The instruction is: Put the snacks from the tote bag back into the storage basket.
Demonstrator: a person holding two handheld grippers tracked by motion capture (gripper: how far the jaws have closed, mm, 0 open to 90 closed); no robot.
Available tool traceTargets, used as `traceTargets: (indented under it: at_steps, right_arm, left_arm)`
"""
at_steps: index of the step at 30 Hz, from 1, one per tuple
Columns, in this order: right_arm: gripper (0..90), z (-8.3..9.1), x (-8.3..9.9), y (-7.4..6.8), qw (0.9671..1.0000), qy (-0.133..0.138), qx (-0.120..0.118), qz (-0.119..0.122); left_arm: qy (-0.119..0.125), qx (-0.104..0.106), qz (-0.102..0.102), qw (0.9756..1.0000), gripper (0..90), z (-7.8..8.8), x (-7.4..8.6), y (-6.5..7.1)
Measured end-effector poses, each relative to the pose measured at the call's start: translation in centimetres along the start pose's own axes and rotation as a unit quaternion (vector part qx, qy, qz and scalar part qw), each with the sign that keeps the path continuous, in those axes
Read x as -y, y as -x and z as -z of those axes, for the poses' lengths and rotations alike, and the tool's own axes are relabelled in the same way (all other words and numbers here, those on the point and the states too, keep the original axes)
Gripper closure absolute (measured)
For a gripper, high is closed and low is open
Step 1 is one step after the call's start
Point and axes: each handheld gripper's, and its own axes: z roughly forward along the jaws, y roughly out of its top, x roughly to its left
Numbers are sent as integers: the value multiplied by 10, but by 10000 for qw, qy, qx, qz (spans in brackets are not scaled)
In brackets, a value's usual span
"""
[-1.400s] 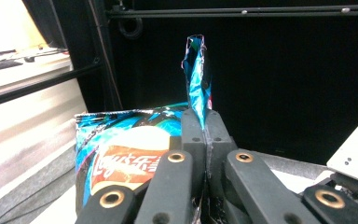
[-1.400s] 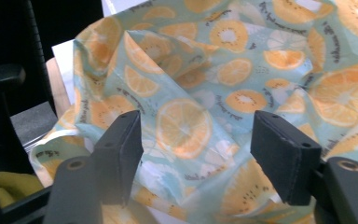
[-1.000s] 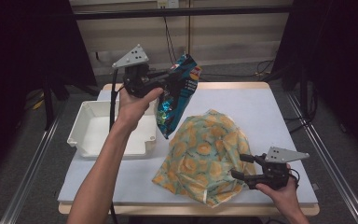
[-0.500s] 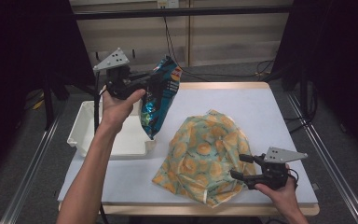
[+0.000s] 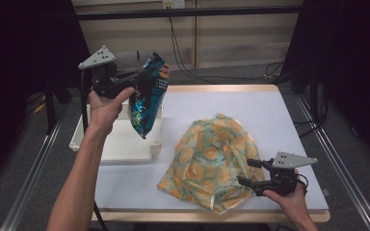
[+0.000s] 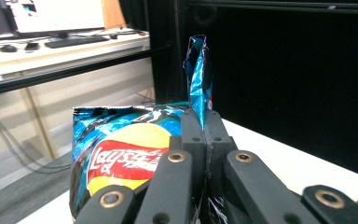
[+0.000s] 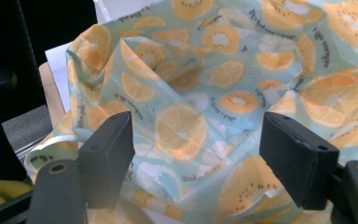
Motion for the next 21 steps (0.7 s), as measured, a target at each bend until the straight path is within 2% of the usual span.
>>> traceTargets:
  at_steps: [8, 16, 21]
  right_arm:
    - [258, 2, 1, -2, 10000, 35, 22, 65]
    - [255, 2, 2, -2, 10000, 6, -48, 71]
    - [253, 3, 3, -2, 10000, 15, -27, 79]
  left_arm:
    - [12, -217, -34, 9998, 900, 17, -6, -9]
    - [-295, -489, 118, 9983, 900, 21, 7, -27]
    - [-337, -672, 200, 9970, 900, 24, 15, -36]
